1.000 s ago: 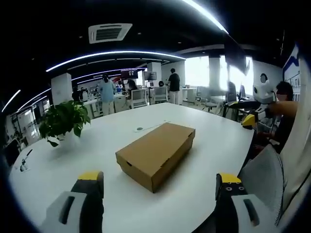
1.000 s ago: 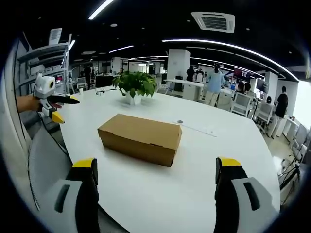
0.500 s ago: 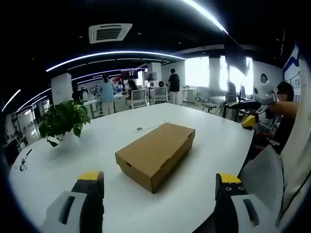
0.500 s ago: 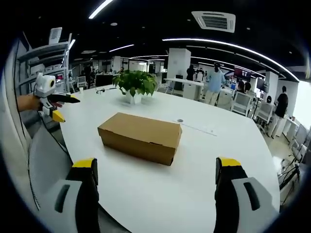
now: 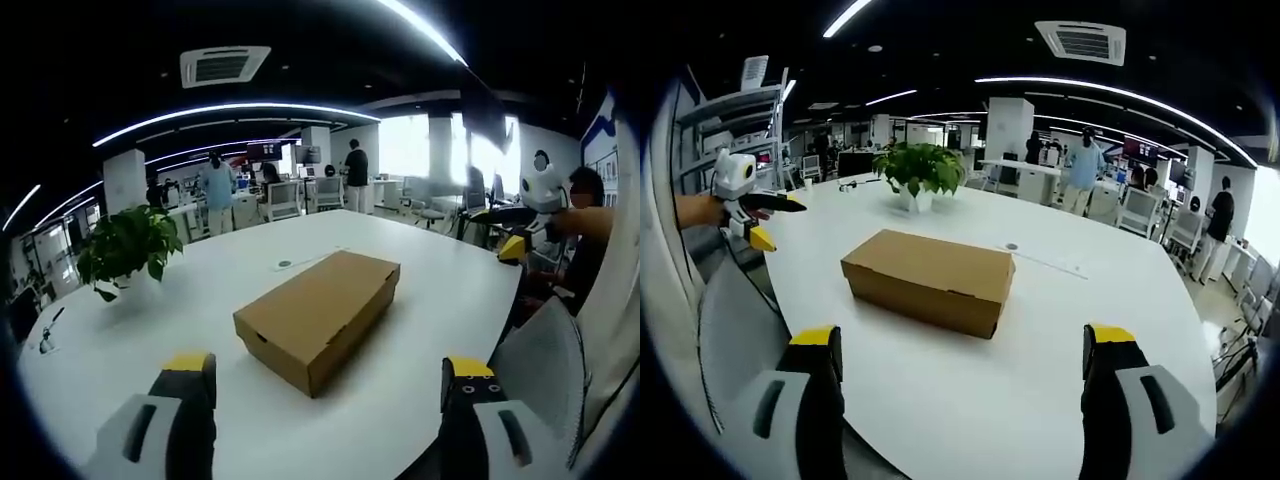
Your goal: Operate the shoe box by opening the lid, removing the specified soft item, and placing it in the target area until the item is outside and the box remains undamaged.
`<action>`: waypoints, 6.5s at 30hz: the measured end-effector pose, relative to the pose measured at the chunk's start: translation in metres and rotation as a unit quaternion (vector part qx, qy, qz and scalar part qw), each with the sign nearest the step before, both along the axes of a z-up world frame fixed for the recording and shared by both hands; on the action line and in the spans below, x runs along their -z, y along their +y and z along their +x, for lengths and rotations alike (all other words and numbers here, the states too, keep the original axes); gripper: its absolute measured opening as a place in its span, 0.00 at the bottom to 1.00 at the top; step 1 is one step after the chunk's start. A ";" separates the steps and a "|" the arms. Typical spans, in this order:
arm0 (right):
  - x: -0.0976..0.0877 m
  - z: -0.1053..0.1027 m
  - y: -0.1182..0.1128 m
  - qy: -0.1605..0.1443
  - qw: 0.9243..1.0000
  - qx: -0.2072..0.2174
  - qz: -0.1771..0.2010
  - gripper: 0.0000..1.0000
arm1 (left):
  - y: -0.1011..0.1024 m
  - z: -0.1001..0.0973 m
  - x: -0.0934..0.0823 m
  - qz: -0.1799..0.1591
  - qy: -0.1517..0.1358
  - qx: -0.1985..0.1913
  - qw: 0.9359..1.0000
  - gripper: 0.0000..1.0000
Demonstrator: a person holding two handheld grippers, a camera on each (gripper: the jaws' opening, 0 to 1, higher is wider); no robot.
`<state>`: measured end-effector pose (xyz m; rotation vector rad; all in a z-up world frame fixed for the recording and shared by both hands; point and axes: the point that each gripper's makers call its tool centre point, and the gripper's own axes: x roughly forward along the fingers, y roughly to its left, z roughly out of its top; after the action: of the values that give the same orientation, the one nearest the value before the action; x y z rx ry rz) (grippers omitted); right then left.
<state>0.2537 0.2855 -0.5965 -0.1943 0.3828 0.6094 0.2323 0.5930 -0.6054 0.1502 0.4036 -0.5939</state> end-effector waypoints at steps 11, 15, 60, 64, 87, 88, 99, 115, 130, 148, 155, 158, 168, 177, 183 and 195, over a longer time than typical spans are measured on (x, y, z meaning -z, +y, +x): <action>0.005 0.007 0.001 0.006 1.000 -0.013 -0.004 0.91 | 0.001 0.010 0.006 0.013 0.006 -0.009 1.000 0.87; 0.009 0.012 0.002 0.010 1.000 -0.022 -0.007 0.89 | 0.000 0.015 0.008 0.018 0.008 -0.013 1.000 0.85; 0.104 0.140 0.043 0.066 0.987 -0.143 -0.042 0.49 | -0.022 0.094 0.098 0.057 0.069 -0.079 0.993 0.56; 0.111 0.146 0.049 0.071 0.986 -0.148 -0.042 0.42 | -0.029 0.097 0.103 0.055 0.073 -0.079 0.993 0.54; 0.118 0.135 0.081 0.085 0.986 -0.134 -0.043 0.42 | -0.004 0.099 0.103 0.062 0.081 -0.086 0.991 0.51; 0.118 0.134 0.083 0.086 0.987 -0.131 -0.043 0.42 | -0.002 0.098 0.103 0.063 0.081 -0.084 0.991 0.51; 0.119 0.116 0.106 0.086 0.989 -0.106 -0.048 0.42 | 0.022 0.091 0.104 0.065 0.086 -0.064 0.992 0.50; 0.122 0.082 0.131 0.076 0.993 -0.062 -0.069 0.42 | 0.046 0.077 0.102 0.066 0.109 -0.038 0.991 0.48; 0.121 0.054 0.146 0.084 0.993 -0.052 -0.065 0.39 | 0.066 0.060 0.101 0.068 0.126 -0.020 0.989 0.47; 0.119 0.021 0.162 0.100 0.992 -0.061 -0.049 0.35 | 0.085 0.039 0.101 0.073 0.138 0.003 0.988 0.46; 0.119 0.017 0.165 0.102 0.992 -0.063 -0.046 0.35 | 0.088 0.033 0.102 0.080 0.134 0.006 0.988 0.46; 0.118 0.014 0.166 0.105 0.992 -0.064 -0.043 0.35 | 0.088 0.032 0.102 0.083 0.135 0.005 0.987 0.47; 0.107 0.011 0.166 0.101 0.992 -0.067 -0.036 0.35 | 0.088 0.030 0.094 0.082 0.129 0.006 0.988 0.48; 0.088 0.011 0.167 0.084 0.994 -0.068 -0.022 0.37 | 0.086 0.030 0.077 0.090 0.114 0.014 0.989 0.51; 0.071 0.013 0.168 0.072 0.995 -0.069 -0.010 0.39 | 0.088 0.033 0.063 0.094 0.105 0.020 0.990 0.52; 0.039 0.028 0.167 0.034 0.997 -0.066 -0.003 0.38 | 0.086 0.047 0.029 0.064 0.063 0.003 0.996 0.52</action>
<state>0.2816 0.4529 -0.6357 -0.2067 0.4410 0.7472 0.2794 0.6789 -0.6344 0.2372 0.5644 -0.5850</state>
